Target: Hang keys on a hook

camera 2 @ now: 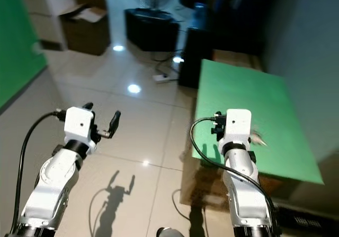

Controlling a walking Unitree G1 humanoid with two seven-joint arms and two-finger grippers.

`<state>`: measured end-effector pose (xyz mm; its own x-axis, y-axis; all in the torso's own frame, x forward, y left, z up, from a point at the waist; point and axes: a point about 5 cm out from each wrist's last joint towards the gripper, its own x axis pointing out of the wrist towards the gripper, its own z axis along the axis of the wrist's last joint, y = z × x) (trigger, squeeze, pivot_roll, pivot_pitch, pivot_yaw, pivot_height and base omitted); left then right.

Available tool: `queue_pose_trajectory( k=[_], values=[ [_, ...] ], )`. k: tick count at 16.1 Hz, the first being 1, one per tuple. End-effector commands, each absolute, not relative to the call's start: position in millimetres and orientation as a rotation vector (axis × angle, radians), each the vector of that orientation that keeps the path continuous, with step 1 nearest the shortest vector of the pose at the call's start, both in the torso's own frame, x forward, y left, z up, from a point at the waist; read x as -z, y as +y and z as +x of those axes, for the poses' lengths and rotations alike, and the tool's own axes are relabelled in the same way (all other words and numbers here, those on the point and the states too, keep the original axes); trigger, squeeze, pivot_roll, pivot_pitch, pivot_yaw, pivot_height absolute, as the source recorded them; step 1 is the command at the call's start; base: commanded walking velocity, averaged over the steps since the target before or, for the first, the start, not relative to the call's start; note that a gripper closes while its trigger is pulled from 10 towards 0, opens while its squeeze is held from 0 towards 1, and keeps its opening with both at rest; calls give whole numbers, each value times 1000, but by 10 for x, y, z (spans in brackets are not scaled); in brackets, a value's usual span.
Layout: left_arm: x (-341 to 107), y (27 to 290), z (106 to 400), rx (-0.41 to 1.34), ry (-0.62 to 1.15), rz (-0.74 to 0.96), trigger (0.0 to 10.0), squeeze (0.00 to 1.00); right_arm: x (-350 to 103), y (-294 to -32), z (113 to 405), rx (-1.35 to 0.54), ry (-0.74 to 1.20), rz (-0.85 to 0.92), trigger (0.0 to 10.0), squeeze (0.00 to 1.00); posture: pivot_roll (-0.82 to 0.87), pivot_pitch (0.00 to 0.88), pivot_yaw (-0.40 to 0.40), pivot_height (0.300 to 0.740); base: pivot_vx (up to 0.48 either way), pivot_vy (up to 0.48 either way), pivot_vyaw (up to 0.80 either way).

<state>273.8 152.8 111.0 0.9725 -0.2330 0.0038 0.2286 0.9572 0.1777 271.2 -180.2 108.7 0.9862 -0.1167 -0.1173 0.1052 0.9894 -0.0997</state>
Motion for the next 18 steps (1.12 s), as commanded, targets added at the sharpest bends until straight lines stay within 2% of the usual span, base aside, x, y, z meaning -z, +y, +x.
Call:
queue_pose_trajectory(
  k=[1, 3, 6, 7, 10, 15, 18],
  values=[
    [-1125, 1471, 2764, 265, -34, 187, 10000, 0, -1124, -1838, 2715, 125, 110, -105, 10000, 0, -134, 0, -41, 740, 0, 0, -800],
    [-1209, 1376, 2857, 290, -64, 189, 10000, 0, -1176, -1851, 2721, 101, 91, -115, 10000, 0, -135, 0, -51, 740, 0, 0, -800],
    [-1193, 1393, 2848, 289, -62, 189, 10000, 0, -1135, -1853, 2708, 98, 106, -129, 10000, 0, -130, 0, -48, 740, 0, 0, 0],
    [-1197, 1403, 2861, 288, -64, 187, 10000, 0, -1113, -1838, 2710, 95, 111, -128, 10000, 0, -127, 0, -48, 740, 0, 0, -800],
    [-1220, 1401, 2948, 280, -73, 214, 10000, 0, -1086, -1698, 2773, 26, 125, -143, 10000, 0, -132, 0, -49, 740, 0, 0, 0],
    [-1201, 1402, 2883, 314, -81, 201, 10000, 0, -1041, -1722, 2746, 35, 141, -130, 10000, 0, -132, 0, -58, 740, 0, 0, 0],
    [-1218, 1347, 2877, 341, -103, 194, 10000, 0, -1032, -1760, 2740, 42, 142, -128, 10000, 0, -144, 0, -68, 740, 0, 0, -800]
  ],
)
